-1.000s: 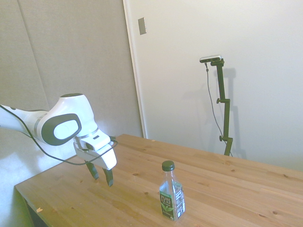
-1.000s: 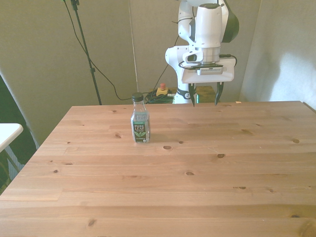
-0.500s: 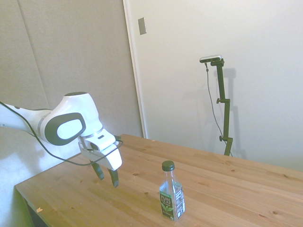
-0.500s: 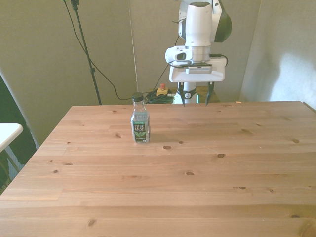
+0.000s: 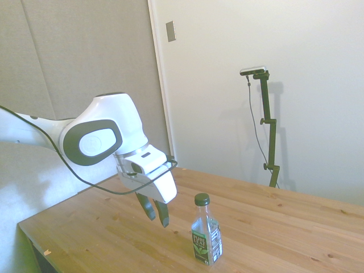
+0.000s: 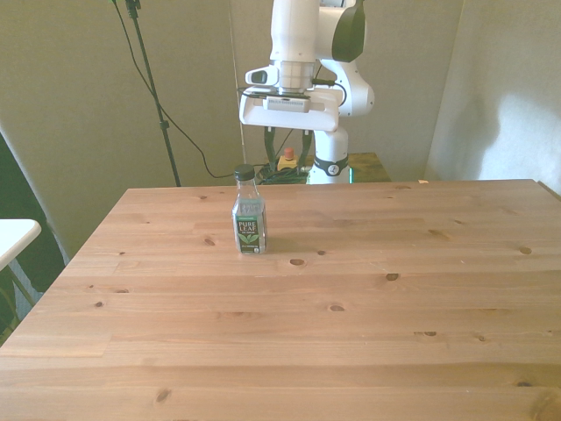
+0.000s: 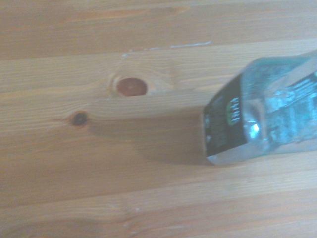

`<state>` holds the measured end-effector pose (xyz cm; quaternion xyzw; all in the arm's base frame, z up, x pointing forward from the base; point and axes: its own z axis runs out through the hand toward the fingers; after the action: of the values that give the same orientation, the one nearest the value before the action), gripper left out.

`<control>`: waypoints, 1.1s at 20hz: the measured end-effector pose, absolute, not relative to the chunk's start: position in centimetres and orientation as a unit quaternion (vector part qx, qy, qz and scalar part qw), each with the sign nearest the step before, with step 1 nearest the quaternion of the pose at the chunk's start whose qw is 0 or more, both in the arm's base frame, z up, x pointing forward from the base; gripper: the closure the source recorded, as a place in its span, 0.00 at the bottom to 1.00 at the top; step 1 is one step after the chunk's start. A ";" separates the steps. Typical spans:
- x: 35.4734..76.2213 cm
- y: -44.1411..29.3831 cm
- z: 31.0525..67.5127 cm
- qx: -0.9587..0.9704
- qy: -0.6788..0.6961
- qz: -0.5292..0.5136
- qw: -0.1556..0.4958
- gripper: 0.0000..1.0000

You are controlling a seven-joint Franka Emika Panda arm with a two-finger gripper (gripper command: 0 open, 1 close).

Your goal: Knock down the bottle

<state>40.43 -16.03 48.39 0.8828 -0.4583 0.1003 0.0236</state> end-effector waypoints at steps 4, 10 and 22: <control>40.6 -19.0 48.8 0.875 -0.468 0.120 0.032 1.00; 40.6 -23.6 49.2 0.861 -0.489 0.131 0.037 1.00; 44.1 -22.6 50.7 0.855 -0.495 0.151 0.036 1.00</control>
<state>44.13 -22.60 50.73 0.8550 -0.4948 0.1513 0.0361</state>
